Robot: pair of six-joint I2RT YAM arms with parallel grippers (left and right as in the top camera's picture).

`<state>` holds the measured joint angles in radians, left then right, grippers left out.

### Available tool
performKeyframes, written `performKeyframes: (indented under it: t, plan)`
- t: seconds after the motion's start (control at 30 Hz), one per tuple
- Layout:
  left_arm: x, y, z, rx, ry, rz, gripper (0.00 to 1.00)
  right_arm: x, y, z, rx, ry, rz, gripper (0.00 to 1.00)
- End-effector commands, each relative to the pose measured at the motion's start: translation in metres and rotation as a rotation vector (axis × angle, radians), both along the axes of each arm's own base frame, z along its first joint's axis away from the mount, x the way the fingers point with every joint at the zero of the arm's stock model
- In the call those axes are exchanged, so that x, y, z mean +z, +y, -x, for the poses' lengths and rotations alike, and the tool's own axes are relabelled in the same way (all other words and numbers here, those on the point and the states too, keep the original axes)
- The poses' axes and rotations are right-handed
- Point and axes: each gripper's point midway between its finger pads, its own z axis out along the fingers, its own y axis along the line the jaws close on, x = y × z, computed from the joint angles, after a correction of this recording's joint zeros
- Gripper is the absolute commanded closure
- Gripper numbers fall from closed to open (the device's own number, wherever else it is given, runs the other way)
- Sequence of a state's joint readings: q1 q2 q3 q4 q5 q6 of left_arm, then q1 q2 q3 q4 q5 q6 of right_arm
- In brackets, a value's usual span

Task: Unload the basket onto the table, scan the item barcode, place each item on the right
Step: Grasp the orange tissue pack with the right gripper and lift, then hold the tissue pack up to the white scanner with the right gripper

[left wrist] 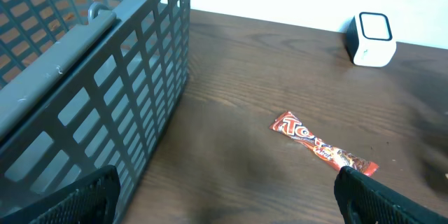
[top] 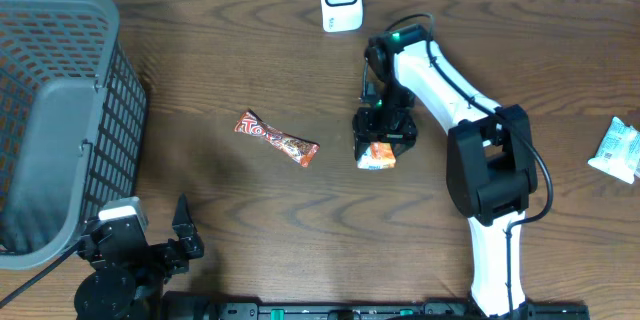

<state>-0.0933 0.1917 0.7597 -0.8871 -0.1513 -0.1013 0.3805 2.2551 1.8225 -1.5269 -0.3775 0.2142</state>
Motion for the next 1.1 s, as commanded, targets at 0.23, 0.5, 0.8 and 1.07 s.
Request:
performKeyframes:
  t: [0.23,0.5,0.8,1.07]
  plan:
    - [0.000,-0.001,0.000,-0.005,-0.004,0.005,0.02,0.026,0.008,0.034,0.031,0.173,-0.099,0.36]
    - [0.001,-0.001,0.000,-0.005,-0.005,0.005,0.03,0.028,0.014,0.036,0.025,0.181,-0.125,0.36]
    - [0.001,-0.001,0.000,-0.005,-0.005,0.005,0.02,0.024,0.016,0.030,0.056,0.143,-0.149,0.36]
    - [0.000,-0.001,0.000,-0.005,-0.004,0.005,0.02,0.004,0.034,-0.015,0.064,-0.075,-0.221,0.39]
